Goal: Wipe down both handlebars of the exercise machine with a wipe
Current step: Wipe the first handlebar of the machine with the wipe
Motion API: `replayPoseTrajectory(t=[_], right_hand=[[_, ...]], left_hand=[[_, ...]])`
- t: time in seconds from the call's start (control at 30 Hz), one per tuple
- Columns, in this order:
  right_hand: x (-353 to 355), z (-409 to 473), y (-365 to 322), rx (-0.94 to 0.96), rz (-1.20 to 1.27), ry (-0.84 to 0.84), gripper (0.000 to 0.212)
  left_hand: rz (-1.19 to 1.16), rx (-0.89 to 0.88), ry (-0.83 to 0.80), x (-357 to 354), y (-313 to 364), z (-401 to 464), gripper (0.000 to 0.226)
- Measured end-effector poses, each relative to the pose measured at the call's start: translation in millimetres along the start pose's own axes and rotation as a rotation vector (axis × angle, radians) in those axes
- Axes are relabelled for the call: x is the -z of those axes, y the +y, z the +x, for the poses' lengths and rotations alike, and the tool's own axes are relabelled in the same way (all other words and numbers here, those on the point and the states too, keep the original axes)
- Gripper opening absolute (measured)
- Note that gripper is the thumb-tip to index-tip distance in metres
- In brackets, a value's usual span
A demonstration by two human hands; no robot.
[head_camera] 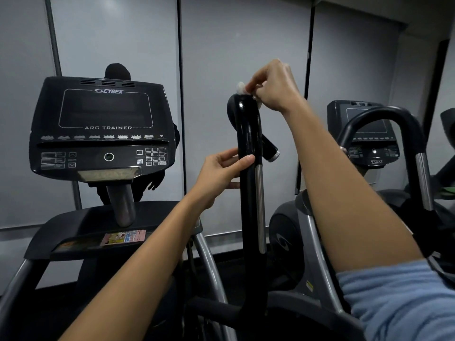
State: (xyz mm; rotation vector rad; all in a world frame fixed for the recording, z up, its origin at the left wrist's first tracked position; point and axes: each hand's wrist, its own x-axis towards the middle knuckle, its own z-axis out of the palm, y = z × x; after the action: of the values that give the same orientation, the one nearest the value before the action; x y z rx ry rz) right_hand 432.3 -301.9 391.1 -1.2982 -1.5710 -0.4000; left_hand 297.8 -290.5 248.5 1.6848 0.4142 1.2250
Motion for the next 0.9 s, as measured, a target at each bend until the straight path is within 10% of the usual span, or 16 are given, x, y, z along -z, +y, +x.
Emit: replayPoseTrajectory(t=[0.9], right_hand=[[-34,32,37,-0.164,0.292,-0.044,0.010]], left_hand=[[-0.031,-0.041,0.043,-3,-1,5,0.021]])
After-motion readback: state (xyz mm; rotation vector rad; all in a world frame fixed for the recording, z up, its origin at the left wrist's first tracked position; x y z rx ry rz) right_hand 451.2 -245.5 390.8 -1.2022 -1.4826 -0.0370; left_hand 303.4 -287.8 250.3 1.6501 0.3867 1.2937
